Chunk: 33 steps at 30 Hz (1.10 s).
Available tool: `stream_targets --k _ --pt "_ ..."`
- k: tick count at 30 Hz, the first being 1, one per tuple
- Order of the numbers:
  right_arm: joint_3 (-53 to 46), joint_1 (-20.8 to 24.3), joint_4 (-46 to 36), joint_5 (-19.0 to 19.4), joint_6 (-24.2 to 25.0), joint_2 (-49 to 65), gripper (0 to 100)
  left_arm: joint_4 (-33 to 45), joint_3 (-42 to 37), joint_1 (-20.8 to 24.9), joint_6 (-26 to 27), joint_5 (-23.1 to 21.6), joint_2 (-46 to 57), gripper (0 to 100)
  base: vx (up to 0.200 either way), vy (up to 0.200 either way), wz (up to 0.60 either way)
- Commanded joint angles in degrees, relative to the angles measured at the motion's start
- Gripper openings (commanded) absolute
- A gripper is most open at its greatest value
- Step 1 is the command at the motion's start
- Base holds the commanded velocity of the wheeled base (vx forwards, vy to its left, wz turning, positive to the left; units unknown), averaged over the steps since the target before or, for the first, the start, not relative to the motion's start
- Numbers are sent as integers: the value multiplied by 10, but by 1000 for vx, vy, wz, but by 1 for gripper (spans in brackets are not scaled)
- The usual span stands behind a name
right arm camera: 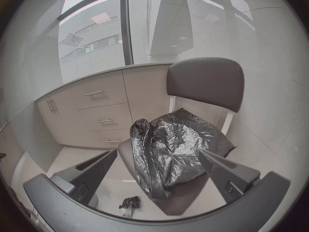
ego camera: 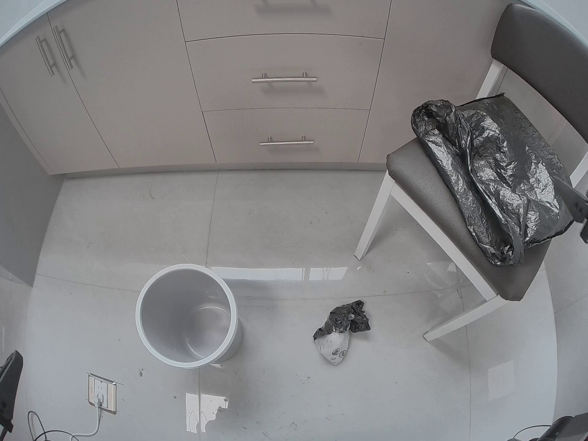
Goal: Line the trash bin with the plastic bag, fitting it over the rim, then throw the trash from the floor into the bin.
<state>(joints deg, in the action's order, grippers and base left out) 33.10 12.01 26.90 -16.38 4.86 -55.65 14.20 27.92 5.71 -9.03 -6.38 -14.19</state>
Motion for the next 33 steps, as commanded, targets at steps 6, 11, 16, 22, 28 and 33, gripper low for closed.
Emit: stream_targets --k 6,11,16,22,28,33 --pt "171 93 170 -182 0 -399 100 19 36 31 -23 -47 -119 100 0 0 0" --pt "266 90 169 -216 0 -454 100 19 34 30 -23 -46 -116 100 0 0 0" --pt "304 82 169 -229 -1 -463 100 18 29 31 -23 -47 -115 100 0 0 0" --pt "307 75 169 -238 -19 -462 100 17 29 31 -23 -49 -115 100 0 0 0" --pt "286 67 170 -244 -17 -474 100 17 24 31 -23 -49 -104 100 0 0 0" --pt "299 53 170 -250 -20 -495 100 14 15 31 -23 -47 -103 100 0 0 0"
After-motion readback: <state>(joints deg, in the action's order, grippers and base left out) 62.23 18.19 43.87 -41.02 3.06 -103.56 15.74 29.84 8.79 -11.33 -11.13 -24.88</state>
